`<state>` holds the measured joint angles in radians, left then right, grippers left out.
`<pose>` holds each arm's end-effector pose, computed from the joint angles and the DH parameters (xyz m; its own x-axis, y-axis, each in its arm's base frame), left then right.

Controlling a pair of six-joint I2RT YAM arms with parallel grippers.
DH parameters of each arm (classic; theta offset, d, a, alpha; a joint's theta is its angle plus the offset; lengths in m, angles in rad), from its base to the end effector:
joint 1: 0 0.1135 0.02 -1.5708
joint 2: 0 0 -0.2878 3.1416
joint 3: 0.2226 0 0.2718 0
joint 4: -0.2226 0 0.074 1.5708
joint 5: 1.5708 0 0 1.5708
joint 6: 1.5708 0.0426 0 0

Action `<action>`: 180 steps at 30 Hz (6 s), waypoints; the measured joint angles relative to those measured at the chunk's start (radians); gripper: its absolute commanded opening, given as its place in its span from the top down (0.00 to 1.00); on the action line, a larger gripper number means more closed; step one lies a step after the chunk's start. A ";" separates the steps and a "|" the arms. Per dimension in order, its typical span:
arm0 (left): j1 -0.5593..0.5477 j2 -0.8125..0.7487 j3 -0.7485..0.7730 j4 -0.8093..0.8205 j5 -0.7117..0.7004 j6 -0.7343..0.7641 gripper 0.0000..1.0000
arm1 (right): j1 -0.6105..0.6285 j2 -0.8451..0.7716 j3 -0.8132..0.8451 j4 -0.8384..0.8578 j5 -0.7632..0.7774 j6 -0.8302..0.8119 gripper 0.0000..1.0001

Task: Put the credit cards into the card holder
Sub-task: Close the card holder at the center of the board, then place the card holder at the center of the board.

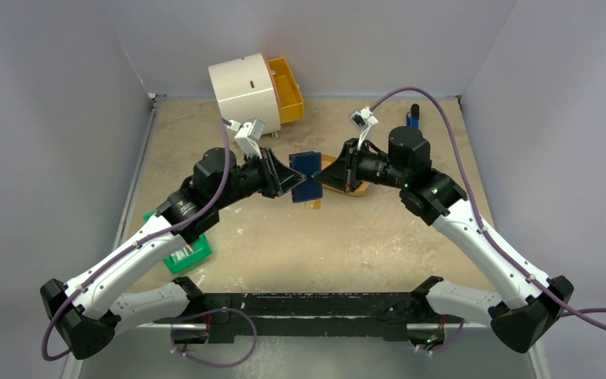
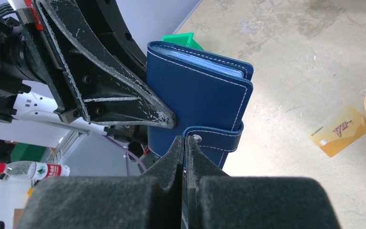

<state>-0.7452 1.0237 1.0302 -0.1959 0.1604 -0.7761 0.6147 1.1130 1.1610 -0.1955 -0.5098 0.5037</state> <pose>0.1784 -0.1738 0.3992 -0.6484 -0.3426 -0.6798 0.4631 0.5313 -0.7094 0.2042 0.1696 0.4280 -0.5385 0.1356 -0.8317 -0.7283 0.4216 0.5402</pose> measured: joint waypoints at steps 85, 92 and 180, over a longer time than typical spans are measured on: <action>-0.167 -0.251 -0.127 0.348 0.124 -0.009 1.00 | 0.035 -0.177 -0.255 0.713 -0.399 0.349 0.43; -0.167 -0.252 -0.127 0.368 0.116 -0.009 1.00 | 0.080 -0.144 -0.255 0.678 -0.397 0.331 0.86; -0.167 -0.280 -0.275 -0.434 -0.843 -0.149 0.27 | 0.176 0.485 -0.372 0.226 0.315 0.338 0.59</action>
<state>-0.9123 0.7441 0.7547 -0.6296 -0.6830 -0.9253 0.7910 1.5978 0.7895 0.0303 -0.1944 0.8421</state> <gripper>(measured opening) 0.731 0.429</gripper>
